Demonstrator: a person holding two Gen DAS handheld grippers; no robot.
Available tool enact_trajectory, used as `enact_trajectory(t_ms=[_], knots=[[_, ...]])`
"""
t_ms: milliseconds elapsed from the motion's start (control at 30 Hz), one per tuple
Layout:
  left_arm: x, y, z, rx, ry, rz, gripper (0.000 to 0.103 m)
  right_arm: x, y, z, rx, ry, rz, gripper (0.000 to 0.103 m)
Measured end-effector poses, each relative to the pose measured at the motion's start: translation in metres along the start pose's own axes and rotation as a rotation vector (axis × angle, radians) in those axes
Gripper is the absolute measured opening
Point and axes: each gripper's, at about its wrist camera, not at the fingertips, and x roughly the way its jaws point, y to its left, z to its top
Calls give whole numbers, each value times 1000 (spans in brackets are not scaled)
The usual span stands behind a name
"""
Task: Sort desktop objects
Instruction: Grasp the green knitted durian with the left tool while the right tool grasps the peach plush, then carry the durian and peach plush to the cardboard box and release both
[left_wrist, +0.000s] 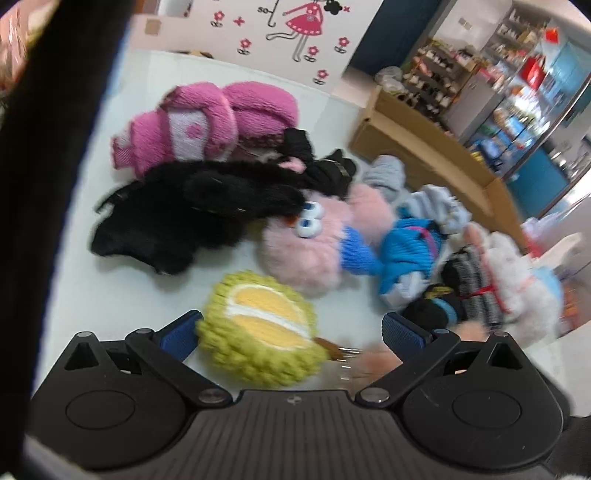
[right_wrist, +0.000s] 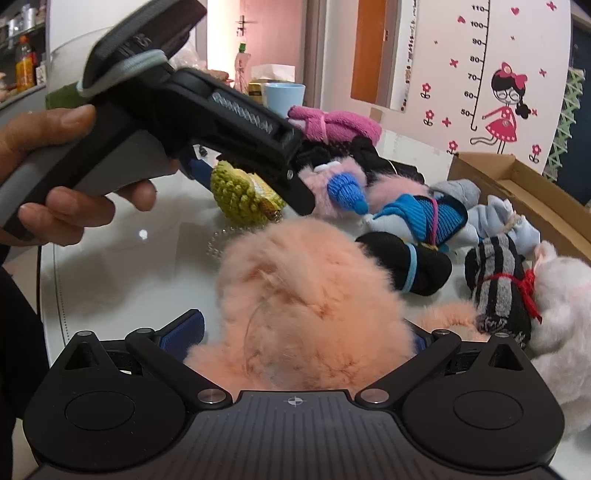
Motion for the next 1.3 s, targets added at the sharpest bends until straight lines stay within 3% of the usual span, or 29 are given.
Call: enact_trajectory(t_ms=[233,333,433,500,533,567,667,933,1300], knots=[[0,-3,0,-42,-31,-30,100,0,-5,0,30,-1,14,103],[-1,-2,1,-45,-40,-22,91,1,-6,1,41,-5,11,102],[-2,-3,2,-25,-49,28,53,-2,-7,3,46,-21,18,98],[-2,2,3,-45,-44,17,46,-2,-7,4,48,-26,16,86],[-3,5,4,-61,-42,7,46,-1,-7,4,50,-22,7,73],[-3,6,4,-65,-41,3,45,0,-7,4,53,-18,-4,68],[-5,6,3,-73,-45,6,44,-1,-7,4,54,-29,-7,63],[-12,3,4,-62,-79,-24,42,-12,-5,9,61,-81,10,59],[-29,1,7,-47,-149,-55,42,-47,-21,12,180,-181,47,58]])
